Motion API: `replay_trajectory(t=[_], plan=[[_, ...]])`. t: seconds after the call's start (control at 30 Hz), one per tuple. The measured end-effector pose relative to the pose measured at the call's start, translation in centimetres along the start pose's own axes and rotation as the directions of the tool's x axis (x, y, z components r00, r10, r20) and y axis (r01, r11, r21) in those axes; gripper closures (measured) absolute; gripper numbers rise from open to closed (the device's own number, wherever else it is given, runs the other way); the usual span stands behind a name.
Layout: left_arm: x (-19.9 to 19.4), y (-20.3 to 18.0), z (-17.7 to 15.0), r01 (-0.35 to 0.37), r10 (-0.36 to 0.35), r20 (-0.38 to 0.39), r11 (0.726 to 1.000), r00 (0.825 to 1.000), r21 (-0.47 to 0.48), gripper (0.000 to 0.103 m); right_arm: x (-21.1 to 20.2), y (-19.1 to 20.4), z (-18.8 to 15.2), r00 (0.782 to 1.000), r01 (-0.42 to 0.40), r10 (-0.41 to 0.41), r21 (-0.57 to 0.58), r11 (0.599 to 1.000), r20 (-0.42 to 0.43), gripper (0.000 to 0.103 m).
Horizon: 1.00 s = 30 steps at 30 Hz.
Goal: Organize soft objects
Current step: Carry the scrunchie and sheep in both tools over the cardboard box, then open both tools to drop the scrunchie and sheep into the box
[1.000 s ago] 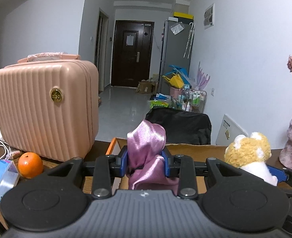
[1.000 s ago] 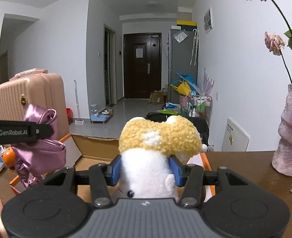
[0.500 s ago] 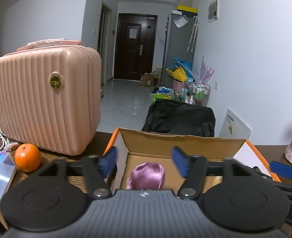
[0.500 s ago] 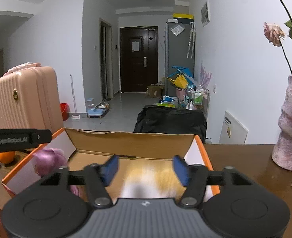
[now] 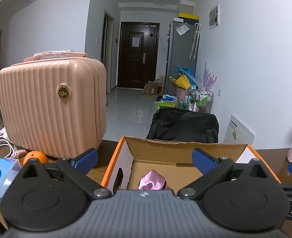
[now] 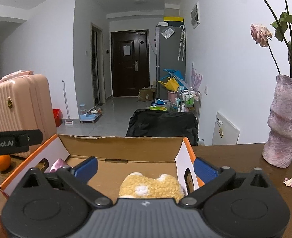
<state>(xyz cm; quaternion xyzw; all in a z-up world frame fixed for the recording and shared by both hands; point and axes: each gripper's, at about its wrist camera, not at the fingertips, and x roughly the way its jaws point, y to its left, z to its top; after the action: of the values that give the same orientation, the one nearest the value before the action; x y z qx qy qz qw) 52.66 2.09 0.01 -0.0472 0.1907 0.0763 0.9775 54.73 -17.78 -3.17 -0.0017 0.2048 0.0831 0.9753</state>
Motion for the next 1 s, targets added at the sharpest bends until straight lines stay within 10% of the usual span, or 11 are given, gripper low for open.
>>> replay_trajectory(t=[1.0], plan=[[-8.5,1.0,2.3,-0.033,0.031,0.039,0.999,0.999,0.034,0.000,-9.2,0.3,1.3,0.997,0.008,-0.006,-0.026,1.000,0.071,0.000]])
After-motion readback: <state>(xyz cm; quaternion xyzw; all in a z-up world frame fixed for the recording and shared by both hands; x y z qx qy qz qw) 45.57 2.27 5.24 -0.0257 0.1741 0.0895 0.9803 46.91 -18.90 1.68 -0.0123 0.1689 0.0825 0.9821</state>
